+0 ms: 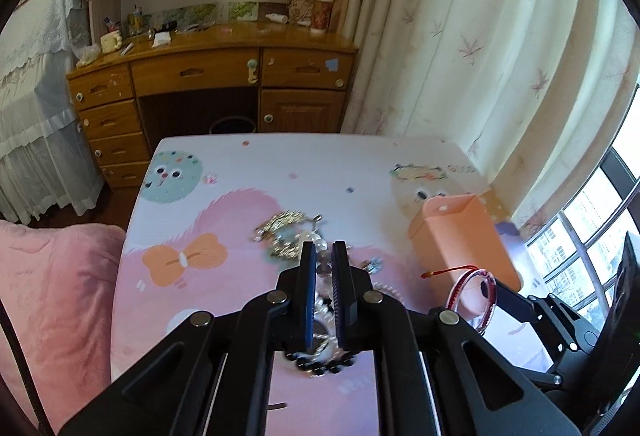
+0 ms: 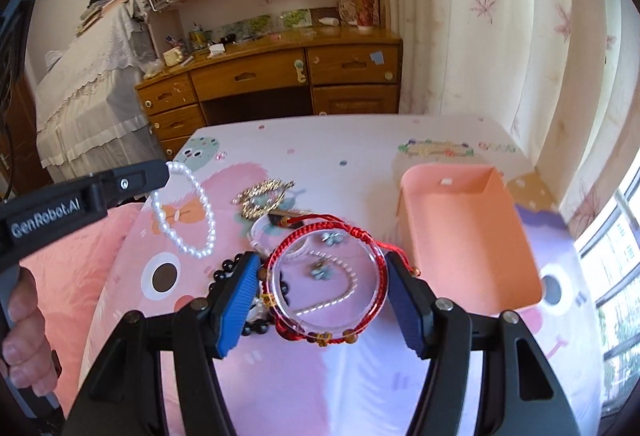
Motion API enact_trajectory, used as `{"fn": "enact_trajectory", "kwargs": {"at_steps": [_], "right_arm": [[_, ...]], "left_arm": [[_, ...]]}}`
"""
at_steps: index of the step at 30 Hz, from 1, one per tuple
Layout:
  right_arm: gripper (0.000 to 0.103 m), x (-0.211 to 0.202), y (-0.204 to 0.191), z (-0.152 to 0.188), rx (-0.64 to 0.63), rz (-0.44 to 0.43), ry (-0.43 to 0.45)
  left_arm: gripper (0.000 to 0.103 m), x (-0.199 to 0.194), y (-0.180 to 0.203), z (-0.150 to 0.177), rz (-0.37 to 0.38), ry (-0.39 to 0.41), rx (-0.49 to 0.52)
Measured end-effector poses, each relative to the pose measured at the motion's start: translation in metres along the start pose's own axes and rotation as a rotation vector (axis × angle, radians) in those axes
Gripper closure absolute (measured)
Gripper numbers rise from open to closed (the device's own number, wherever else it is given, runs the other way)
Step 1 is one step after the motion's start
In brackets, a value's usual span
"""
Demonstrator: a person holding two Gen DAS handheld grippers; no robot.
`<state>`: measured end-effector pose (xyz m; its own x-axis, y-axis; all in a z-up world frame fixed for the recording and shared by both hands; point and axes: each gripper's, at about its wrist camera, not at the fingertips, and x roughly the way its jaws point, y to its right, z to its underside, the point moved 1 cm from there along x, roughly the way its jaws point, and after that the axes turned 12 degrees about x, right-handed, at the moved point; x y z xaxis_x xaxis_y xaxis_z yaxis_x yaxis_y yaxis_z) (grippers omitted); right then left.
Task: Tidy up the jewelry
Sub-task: 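Lift both bracelets and carry them over the pink box with both tools, then open both tools to drop the pearl and red bracelets into the box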
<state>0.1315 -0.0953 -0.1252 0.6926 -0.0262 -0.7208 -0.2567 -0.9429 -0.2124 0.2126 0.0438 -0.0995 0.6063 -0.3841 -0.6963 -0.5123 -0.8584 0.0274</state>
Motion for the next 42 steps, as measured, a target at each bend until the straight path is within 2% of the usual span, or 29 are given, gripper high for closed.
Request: {"fn": "enact_trajectory", "kwargs": {"at_steps": [3, 7, 16, 24, 30, 31, 32, 33, 35, 38, 42], "right_arm": [[0.040, -0.006, 0.012, -0.007, -0.014, -0.013, 0.008], [0.040, -0.012, 0.028, -0.017, -0.037, -0.006, 0.023], [0.039, -0.020, 0.075, -0.030, -0.068, -0.018, 0.064], [0.039, -0.003, 0.113, -0.031, -0.058, -0.032, 0.003], [0.039, 0.014, 0.140, -0.032, 0.019, -0.061, -0.065], [0.039, 0.017, 0.144, -0.032, 0.038, -0.065, -0.074], [0.039, 0.019, 0.146, -0.031, 0.050, -0.066, -0.081], [0.039, 0.021, 0.149, -0.031, 0.064, -0.061, -0.090], [0.039, 0.026, 0.153, -0.031, 0.085, -0.034, -0.106], [0.036, 0.030, 0.158, -0.031, 0.105, -0.020, -0.123], [0.033, 0.029, 0.161, -0.030, 0.122, -0.008, -0.116]], "left_arm": [[0.098, -0.003, 0.022, -0.013, 0.017, 0.023, 0.021], [0.098, 0.000, 0.051, -0.027, 0.081, 0.043, 0.037], [0.097, 0.034, 0.116, -0.047, 0.187, 0.042, 0.084], [0.097, 0.078, 0.150, -0.055, 0.247, -0.024, 0.097], [0.096, 0.105, 0.164, -0.053, 0.283, -0.099, 0.074], [0.088, 0.106, 0.164, -0.052, 0.279, -0.109, 0.068], [0.076, 0.109, 0.165, -0.052, 0.267, -0.121, 0.063], [0.070, 0.110, 0.165, -0.051, 0.248, -0.127, 0.062], [0.044, 0.113, 0.164, -0.052, 0.210, -0.135, 0.070], [0.029, 0.114, 0.161, -0.052, 0.150, -0.150, 0.079], [0.024, 0.113, 0.153, -0.052, 0.111, -0.178, 0.073]]}}
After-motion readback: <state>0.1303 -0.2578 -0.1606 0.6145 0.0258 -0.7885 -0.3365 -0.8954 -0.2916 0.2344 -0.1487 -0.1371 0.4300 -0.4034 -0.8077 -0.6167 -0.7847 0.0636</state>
